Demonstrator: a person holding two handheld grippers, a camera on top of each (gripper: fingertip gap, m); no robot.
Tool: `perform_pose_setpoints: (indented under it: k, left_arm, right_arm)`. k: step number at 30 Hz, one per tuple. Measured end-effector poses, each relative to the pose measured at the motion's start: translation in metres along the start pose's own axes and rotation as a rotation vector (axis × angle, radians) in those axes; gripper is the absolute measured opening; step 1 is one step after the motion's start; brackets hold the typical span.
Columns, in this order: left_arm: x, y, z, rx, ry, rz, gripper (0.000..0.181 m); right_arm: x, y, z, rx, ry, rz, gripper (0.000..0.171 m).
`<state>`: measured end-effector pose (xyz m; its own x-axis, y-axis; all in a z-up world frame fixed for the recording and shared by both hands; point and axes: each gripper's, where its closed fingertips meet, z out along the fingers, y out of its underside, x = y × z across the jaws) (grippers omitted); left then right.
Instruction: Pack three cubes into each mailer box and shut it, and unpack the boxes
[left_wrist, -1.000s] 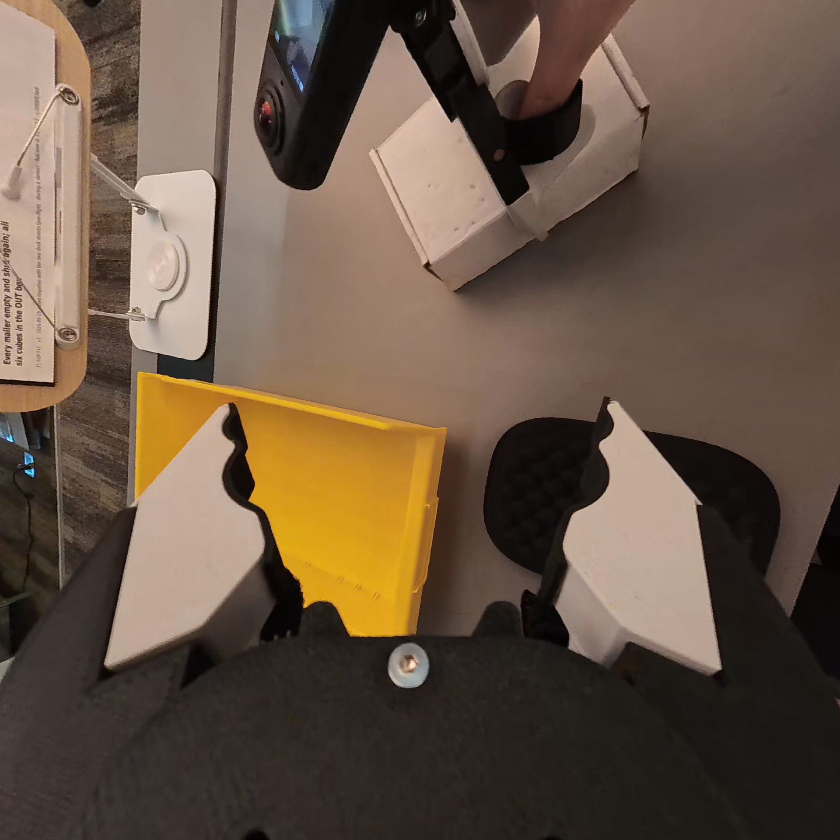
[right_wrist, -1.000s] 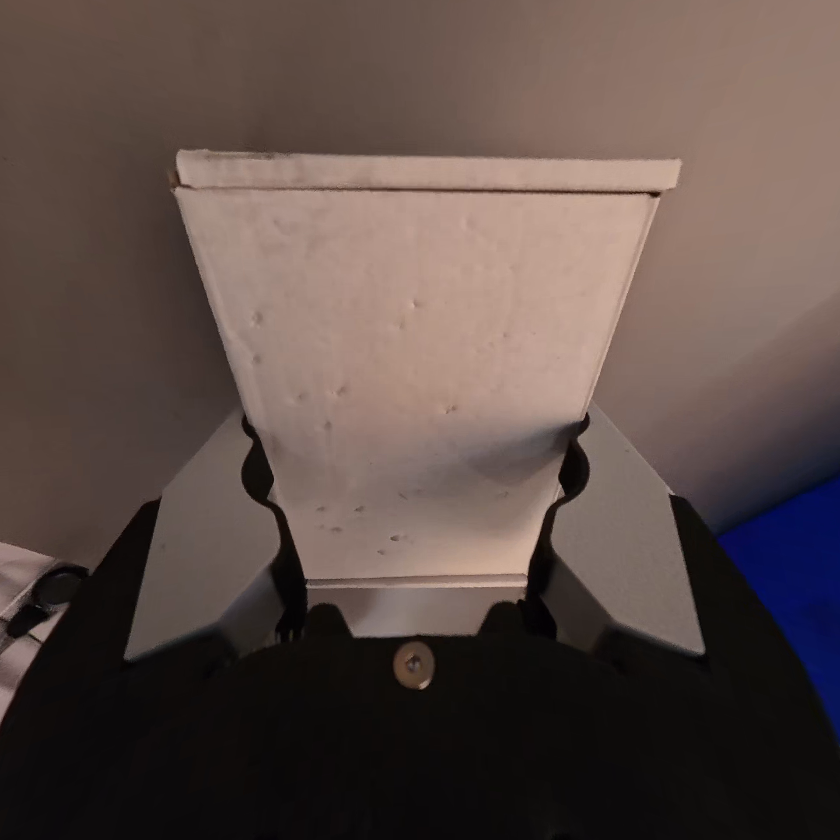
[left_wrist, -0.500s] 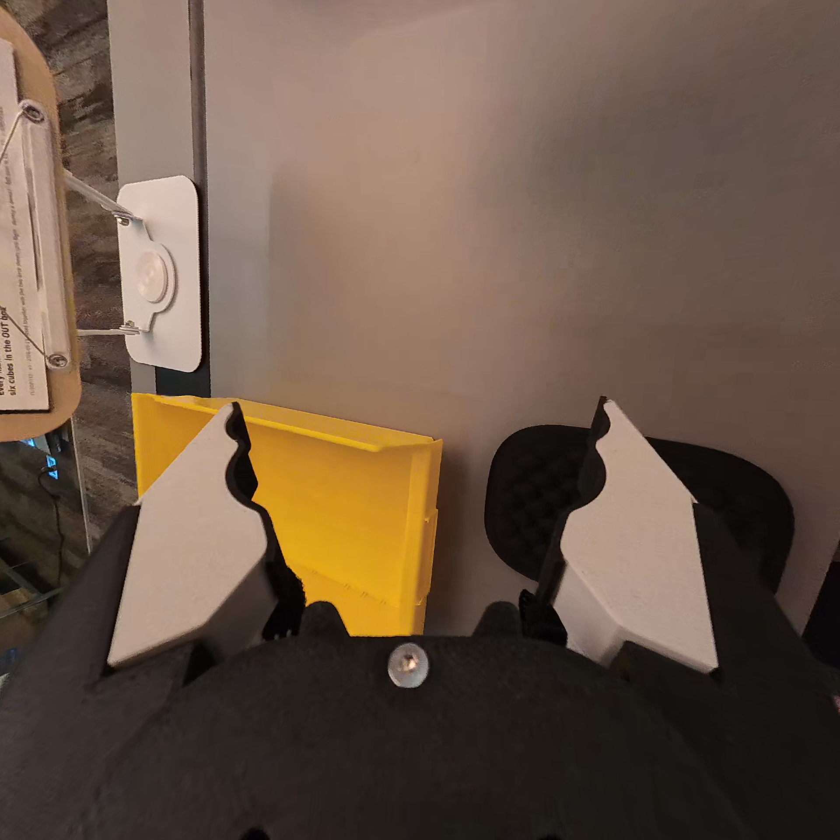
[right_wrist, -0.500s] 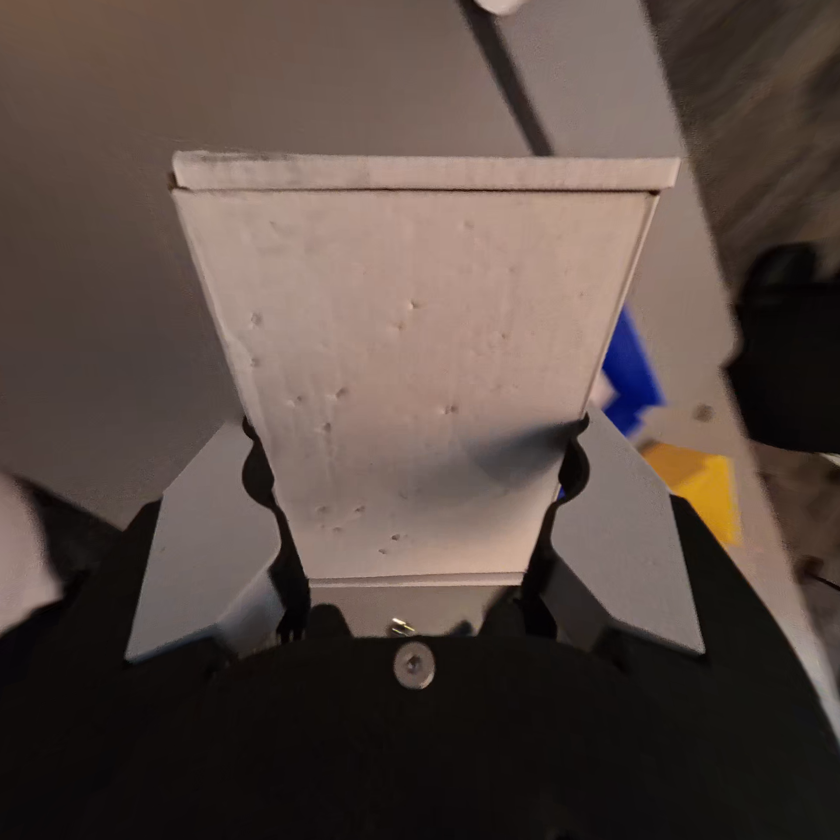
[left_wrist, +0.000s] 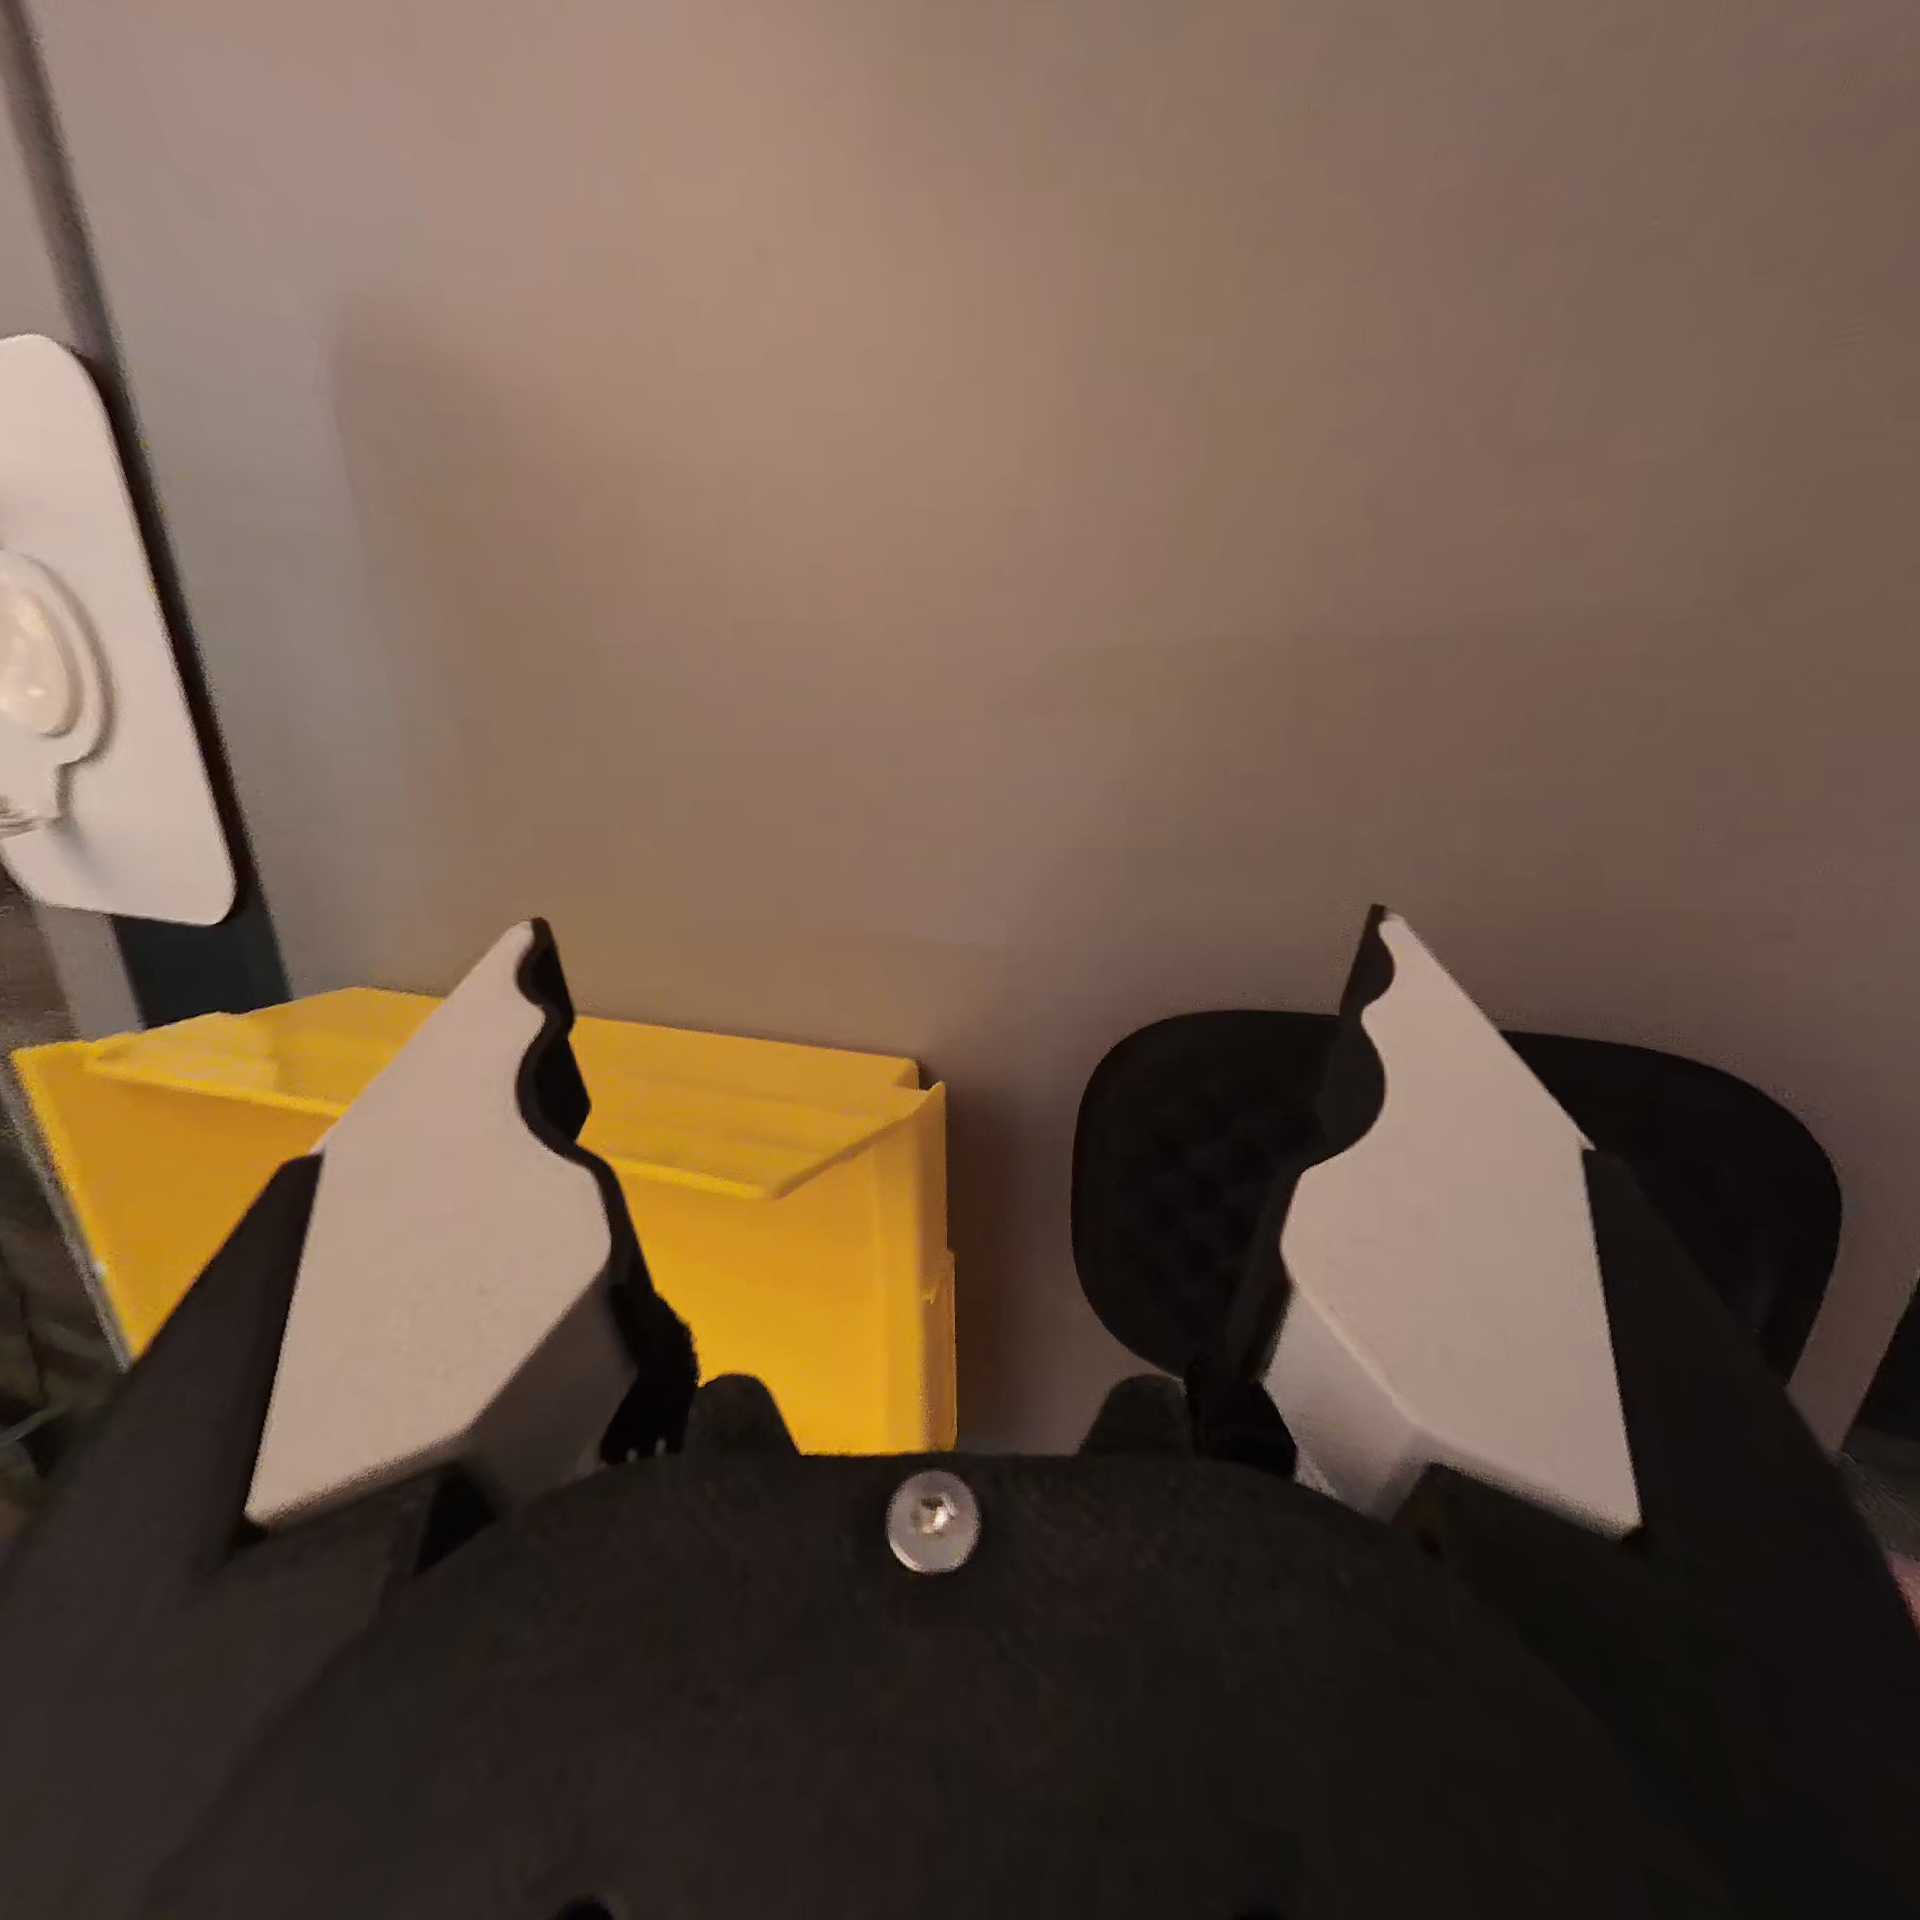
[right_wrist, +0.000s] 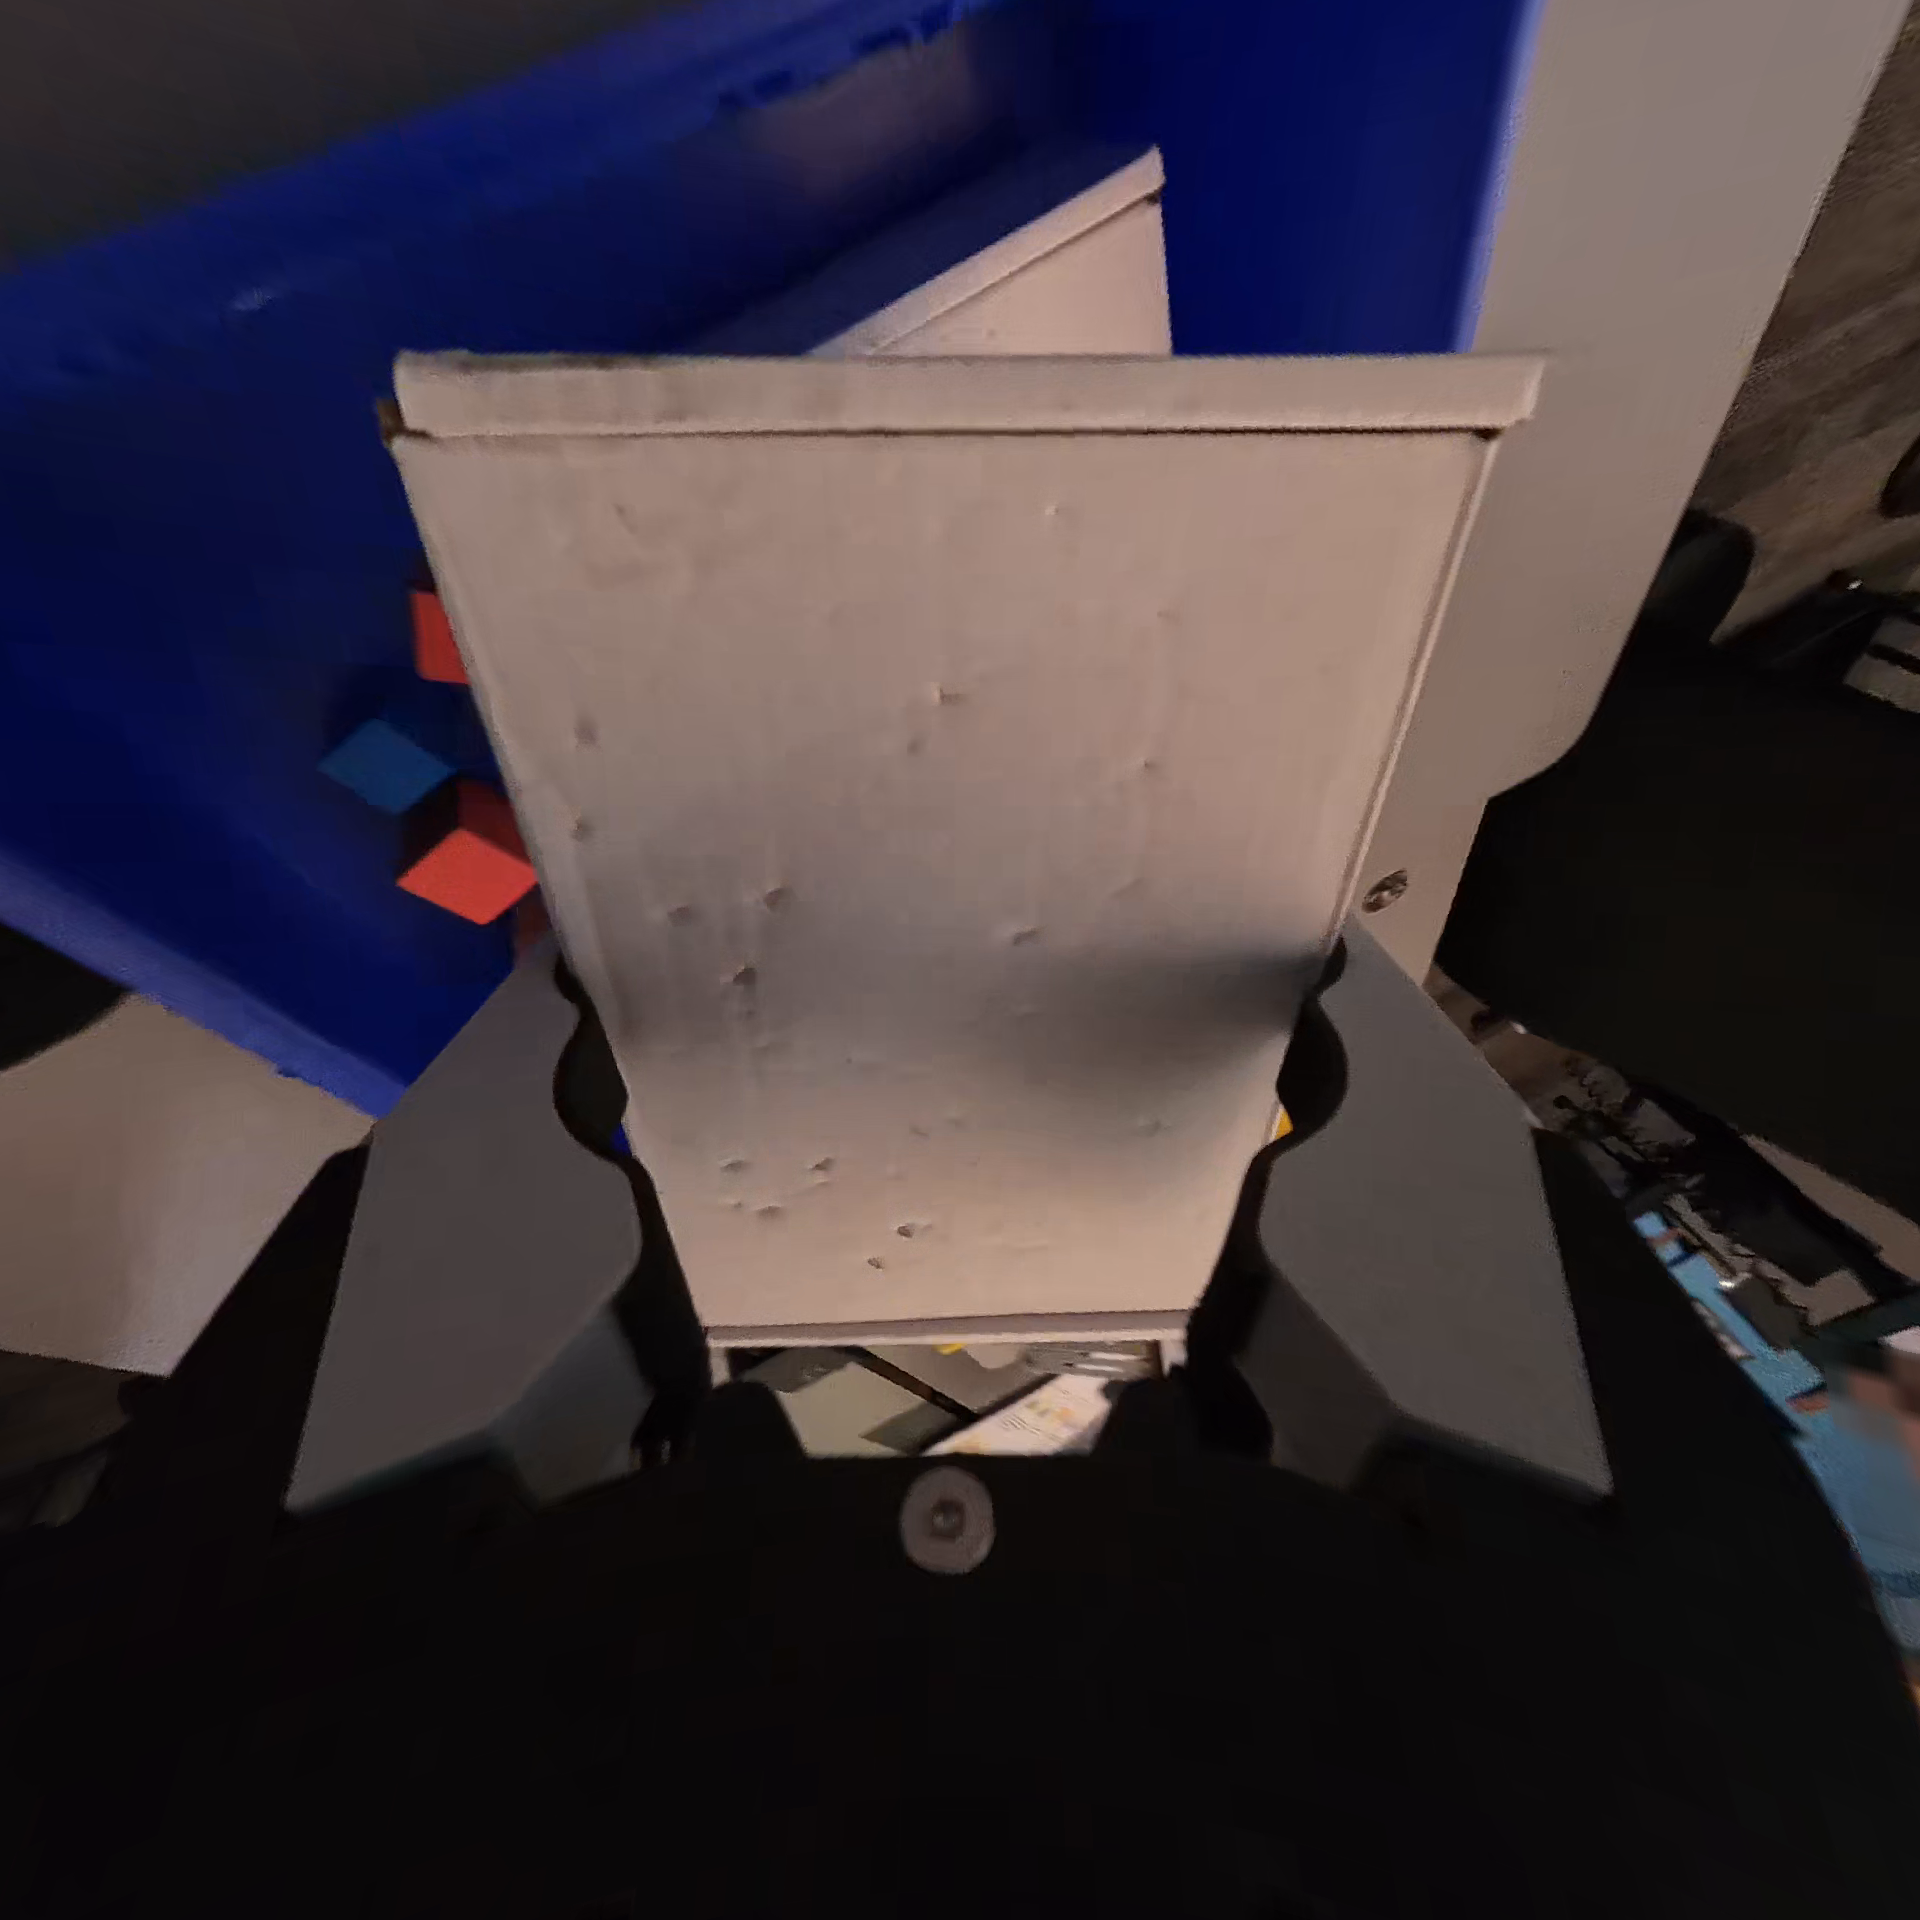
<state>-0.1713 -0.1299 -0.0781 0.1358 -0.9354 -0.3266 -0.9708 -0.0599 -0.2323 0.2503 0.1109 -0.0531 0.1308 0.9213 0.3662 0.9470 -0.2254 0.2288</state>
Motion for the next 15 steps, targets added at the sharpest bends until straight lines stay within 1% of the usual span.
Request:
perform_pose_setpoints:
  k: [4, 8, 11, 13, 15]
  left_arm:
    - [0.002, 0.001, 0.013, -0.013, 0.053, -0.007, 0.144]
    - [0.008, -0.001, 0.017, 0.009, 0.105, 0.004, 0.144]
    - [0.008, -0.001, 0.019, 0.007, 0.114, 0.003, 0.144]
    - [0.008, 0.0, 0.021, 0.001, 0.118, 0.0, 0.144]
    - [0.009, 0.001, 0.022, -0.003, 0.124, 0.002, 0.144]
  right_arm:
    - [0.007, -0.009, 0.027, -0.046, -0.011, -0.068, 0.131]
    - [0.018, -0.007, 0.041, -0.092, 0.018, -0.12, 0.131]
    - [0.027, -0.003, 0.045, -0.111, 0.044, -0.118, 0.13]
    - [0.036, -0.001, 0.043, -0.103, 0.097, -0.124, 0.121]
    - [0.039, 0.004, 0.041, -0.106, 0.132, -0.117, 0.121]
